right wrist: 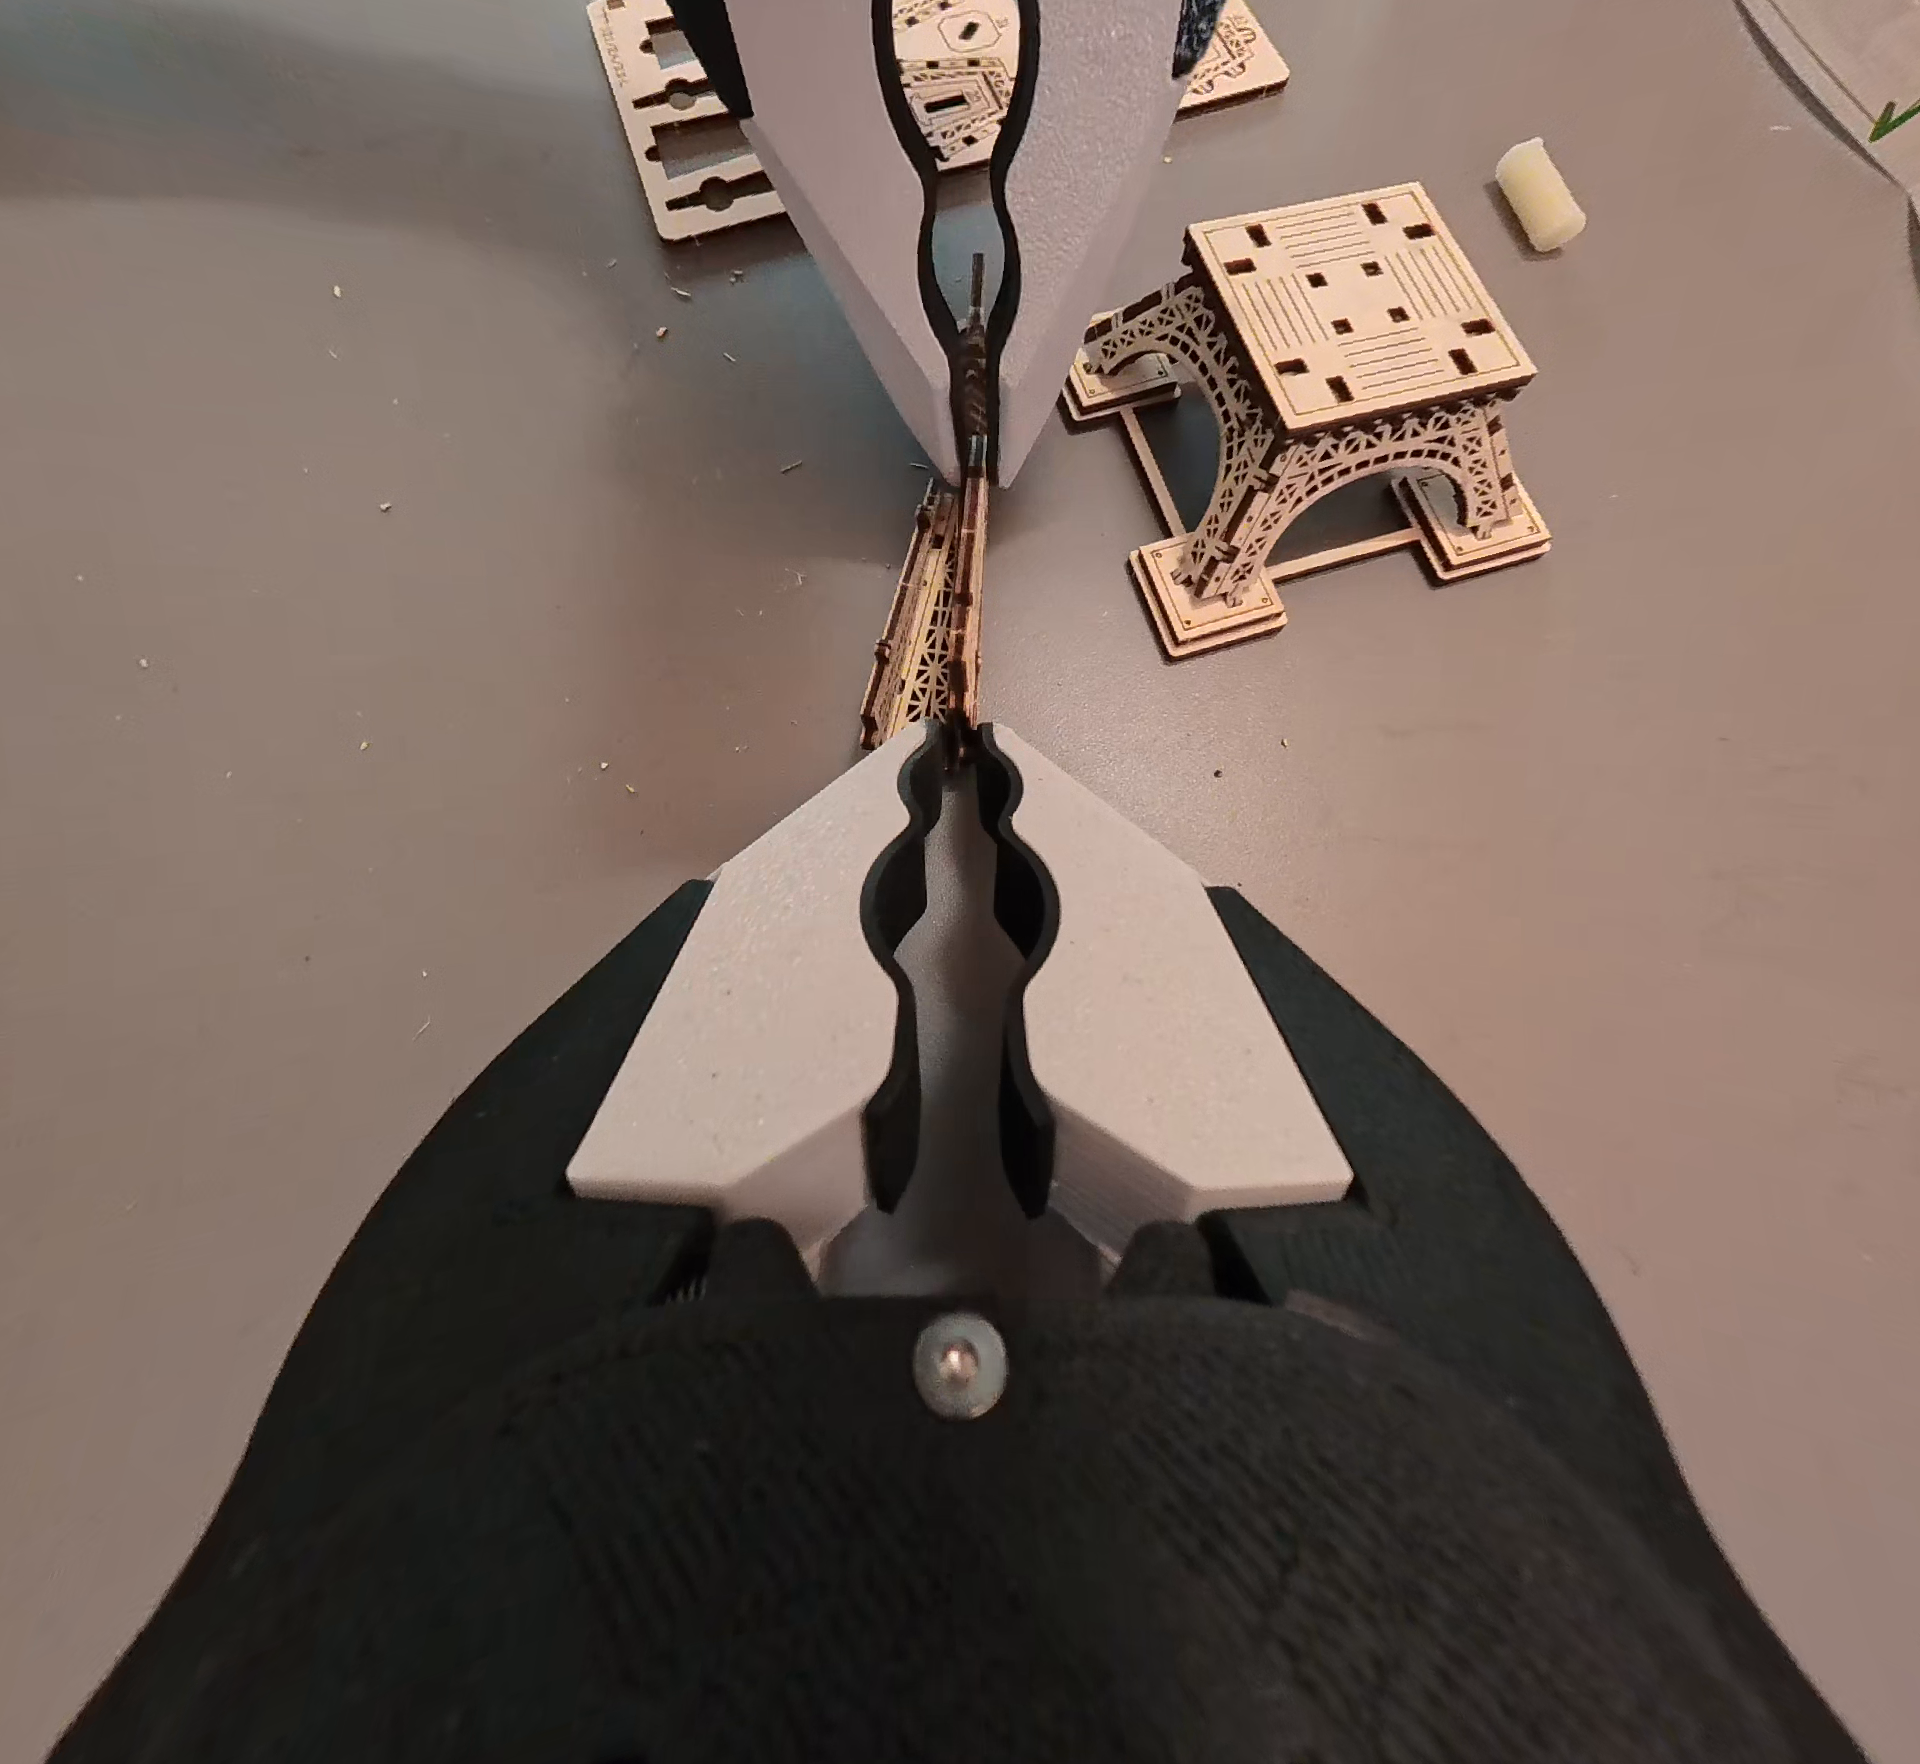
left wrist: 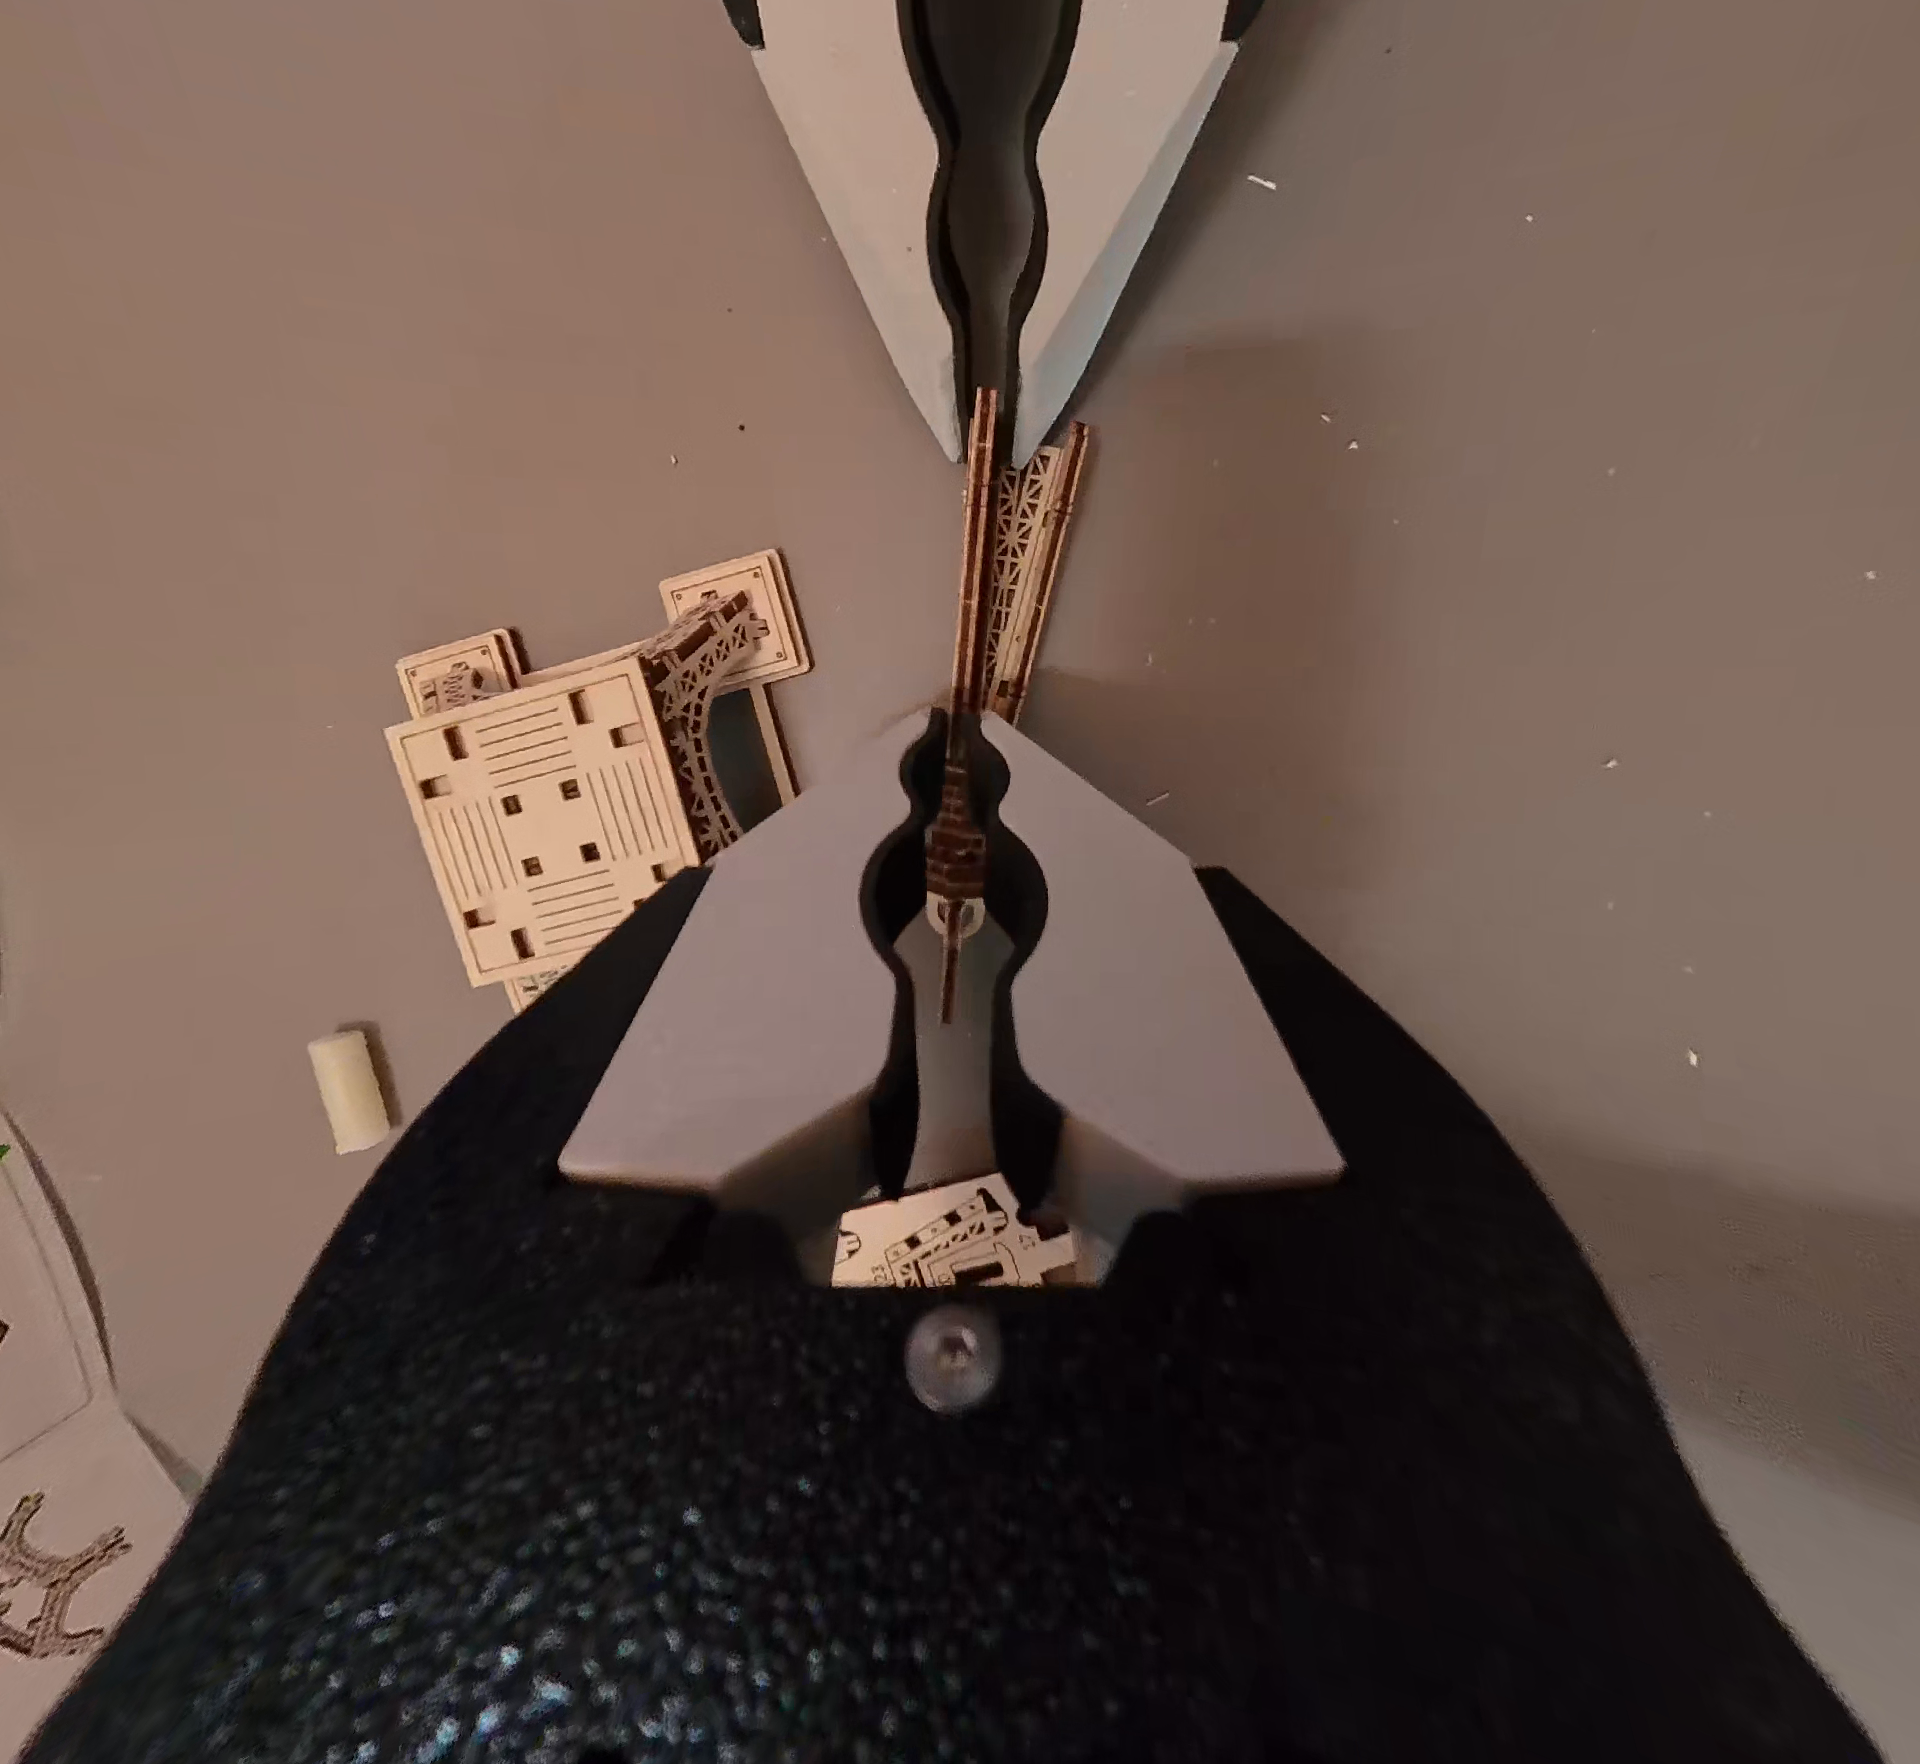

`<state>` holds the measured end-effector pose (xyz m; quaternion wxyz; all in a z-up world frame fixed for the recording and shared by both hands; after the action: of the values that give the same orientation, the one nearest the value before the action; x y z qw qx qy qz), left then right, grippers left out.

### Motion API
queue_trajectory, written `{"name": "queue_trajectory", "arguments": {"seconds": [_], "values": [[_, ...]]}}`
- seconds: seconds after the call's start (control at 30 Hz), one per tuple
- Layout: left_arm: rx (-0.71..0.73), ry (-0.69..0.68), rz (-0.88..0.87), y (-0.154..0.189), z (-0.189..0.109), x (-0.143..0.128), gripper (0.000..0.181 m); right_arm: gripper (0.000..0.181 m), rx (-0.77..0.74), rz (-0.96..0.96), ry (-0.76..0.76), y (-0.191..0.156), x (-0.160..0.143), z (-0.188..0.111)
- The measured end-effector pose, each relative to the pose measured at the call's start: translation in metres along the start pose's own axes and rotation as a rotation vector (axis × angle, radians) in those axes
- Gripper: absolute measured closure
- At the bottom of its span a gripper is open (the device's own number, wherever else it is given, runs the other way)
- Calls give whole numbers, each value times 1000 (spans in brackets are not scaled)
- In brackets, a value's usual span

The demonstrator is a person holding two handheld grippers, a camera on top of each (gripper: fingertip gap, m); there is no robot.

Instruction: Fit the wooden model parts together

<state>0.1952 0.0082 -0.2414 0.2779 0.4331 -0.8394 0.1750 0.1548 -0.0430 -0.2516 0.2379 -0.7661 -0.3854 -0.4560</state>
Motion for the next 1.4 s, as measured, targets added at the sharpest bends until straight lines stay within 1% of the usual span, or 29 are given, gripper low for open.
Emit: {"name": "queue_trajectory", "arguments": {"seconds": [0.23,0.67,1.17,1.4], "values": [[14,-10,19,-1,0,1,178,177,1,3,0,0,0,0],[4,-18,8,-2,-3,3,180,177,-6,12,0,2,0,0],[17,-105,38,-1,-2,3,181,177,-11,8,0,2,0,0],[28,-78,3,-2,-2,2,180,177,-8,14,0,2,0,0]]}}
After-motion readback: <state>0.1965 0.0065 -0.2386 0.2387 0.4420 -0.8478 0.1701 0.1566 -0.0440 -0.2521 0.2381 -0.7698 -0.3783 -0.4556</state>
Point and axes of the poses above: each gripper's, where its closed fingertips meet, z out along the fingers, x out of its top, y = z × x across the jaws, the point moved 2 cm from there along -z, back along the fingers, and after that the axes turned 12 degrees about y, right-handed, at the moved point
